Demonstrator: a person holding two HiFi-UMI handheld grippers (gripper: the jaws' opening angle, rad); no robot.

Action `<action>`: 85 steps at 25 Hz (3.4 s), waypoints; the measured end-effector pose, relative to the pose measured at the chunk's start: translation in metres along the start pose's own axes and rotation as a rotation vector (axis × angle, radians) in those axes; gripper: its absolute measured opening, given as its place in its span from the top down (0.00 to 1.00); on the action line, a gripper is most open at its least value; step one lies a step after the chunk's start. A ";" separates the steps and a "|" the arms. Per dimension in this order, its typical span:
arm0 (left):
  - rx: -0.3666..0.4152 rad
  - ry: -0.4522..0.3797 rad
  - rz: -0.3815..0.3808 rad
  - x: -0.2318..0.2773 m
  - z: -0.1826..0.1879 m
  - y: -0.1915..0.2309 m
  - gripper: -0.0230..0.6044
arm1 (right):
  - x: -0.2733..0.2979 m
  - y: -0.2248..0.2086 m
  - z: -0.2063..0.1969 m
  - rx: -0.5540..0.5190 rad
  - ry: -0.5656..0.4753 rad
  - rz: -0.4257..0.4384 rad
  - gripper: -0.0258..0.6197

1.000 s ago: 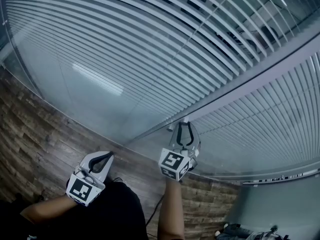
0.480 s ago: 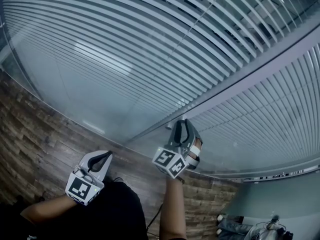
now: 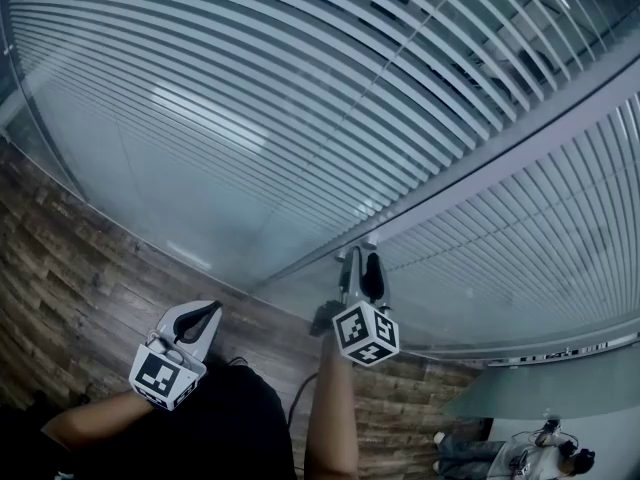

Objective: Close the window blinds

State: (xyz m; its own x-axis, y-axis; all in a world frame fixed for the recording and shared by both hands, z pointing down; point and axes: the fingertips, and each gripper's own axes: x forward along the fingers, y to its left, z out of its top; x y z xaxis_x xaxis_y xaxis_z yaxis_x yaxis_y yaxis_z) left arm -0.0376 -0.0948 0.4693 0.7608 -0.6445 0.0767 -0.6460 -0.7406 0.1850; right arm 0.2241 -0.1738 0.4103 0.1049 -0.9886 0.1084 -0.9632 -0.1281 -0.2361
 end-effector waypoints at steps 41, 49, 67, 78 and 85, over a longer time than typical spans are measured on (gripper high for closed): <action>0.000 0.028 -0.025 0.010 -0.016 0.007 0.96 | 0.019 0.001 -0.008 -0.794 0.111 -0.075 0.77; -0.010 0.036 -0.025 0.015 -0.018 0.008 0.96 | 0.024 -0.003 -0.009 -1.059 0.149 -0.095 0.77; -0.028 0.023 0.010 0.000 -0.020 0.010 0.96 | 0.006 -0.003 -0.006 0.116 -0.023 0.051 0.70; -0.027 -0.005 0.016 -0.003 -0.014 -0.004 0.96 | 0.015 -0.006 0.005 0.333 -0.018 0.036 0.71; -0.035 0.003 0.023 -0.006 -0.017 -0.007 0.96 | 0.017 -0.010 0.002 0.363 -0.028 0.030 0.79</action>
State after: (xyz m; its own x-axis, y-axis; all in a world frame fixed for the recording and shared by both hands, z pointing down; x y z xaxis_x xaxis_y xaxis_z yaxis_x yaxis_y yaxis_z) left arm -0.0364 -0.0824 0.4839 0.7458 -0.6609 0.0839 -0.6609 -0.7182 0.2175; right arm 0.2357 -0.1896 0.4123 0.0892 -0.9935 0.0706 -0.8160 -0.1135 -0.5667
